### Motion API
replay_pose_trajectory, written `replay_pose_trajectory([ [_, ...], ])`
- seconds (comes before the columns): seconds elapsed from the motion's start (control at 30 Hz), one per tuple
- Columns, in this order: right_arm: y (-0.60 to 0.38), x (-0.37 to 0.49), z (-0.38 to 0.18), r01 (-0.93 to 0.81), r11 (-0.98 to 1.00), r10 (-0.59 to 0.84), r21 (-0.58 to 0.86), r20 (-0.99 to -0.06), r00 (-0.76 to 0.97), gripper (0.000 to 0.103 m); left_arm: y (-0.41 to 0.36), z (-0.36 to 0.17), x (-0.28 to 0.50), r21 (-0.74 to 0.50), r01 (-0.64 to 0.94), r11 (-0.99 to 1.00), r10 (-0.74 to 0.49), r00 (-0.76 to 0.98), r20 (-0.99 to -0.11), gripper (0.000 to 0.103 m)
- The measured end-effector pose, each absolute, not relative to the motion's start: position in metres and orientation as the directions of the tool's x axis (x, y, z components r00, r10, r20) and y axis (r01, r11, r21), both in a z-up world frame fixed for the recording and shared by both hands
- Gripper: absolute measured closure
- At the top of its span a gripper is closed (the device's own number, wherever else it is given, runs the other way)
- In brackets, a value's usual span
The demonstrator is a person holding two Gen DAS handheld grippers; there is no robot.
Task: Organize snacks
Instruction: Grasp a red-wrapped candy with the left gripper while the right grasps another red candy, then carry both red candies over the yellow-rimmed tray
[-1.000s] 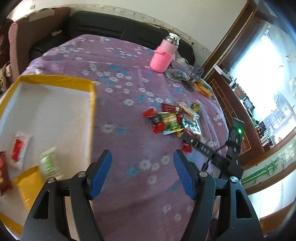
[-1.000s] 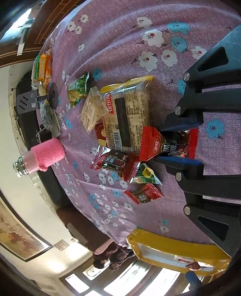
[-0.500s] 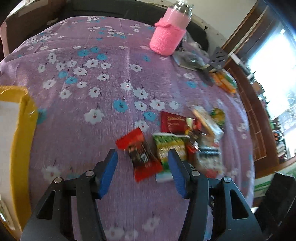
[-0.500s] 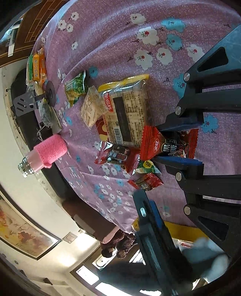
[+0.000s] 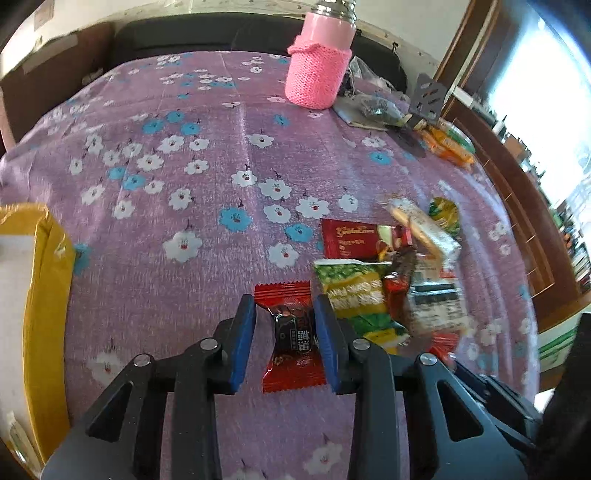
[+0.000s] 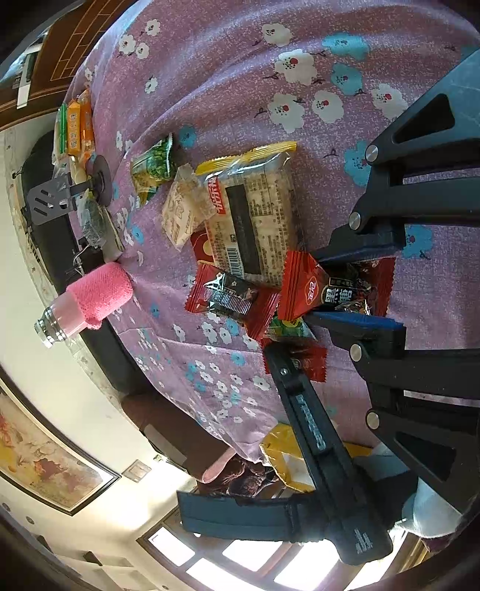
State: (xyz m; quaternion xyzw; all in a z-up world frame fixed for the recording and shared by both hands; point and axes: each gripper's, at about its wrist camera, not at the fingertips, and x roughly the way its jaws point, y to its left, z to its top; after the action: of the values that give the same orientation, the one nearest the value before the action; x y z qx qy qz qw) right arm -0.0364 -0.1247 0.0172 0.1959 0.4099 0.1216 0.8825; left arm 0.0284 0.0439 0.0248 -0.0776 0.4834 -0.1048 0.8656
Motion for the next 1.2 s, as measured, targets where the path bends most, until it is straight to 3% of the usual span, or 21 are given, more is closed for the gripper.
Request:
replay_pose_trajectory([
  [0.27,-0.124,-0.039,0.020,-0.079,0.883,0.402,0.463,-0.656,0.639,0.078,0.054,0.056,-0.007,-0.357,0.152,0.922,-0.381,0.530,-0.758,0.073],
  [0.5,-0.110,-0.046,0.027,-0.149,0.877,0.437,0.456,-0.631,0.640,0.078,0.111,0.074,-0.051,-0.516,0.118,0.848,-0.482,0.578,-0.659,0.073],
  [0.93,-0.090,-0.052,0.028,-0.143,0.908,0.390,0.393,-0.673,0.629,0.078,0.282,0.088,-0.133,-0.495,-0.158,0.854,-0.209,0.768,-0.606,0.073],
  [1.2,-0.025,-0.088,0.127,-0.338,0.857,0.513,0.390,-0.580,0.632,0.078,0.329,0.105,-0.148,-0.480,-0.188,0.857,-0.142,0.809,-0.570,0.073],
])
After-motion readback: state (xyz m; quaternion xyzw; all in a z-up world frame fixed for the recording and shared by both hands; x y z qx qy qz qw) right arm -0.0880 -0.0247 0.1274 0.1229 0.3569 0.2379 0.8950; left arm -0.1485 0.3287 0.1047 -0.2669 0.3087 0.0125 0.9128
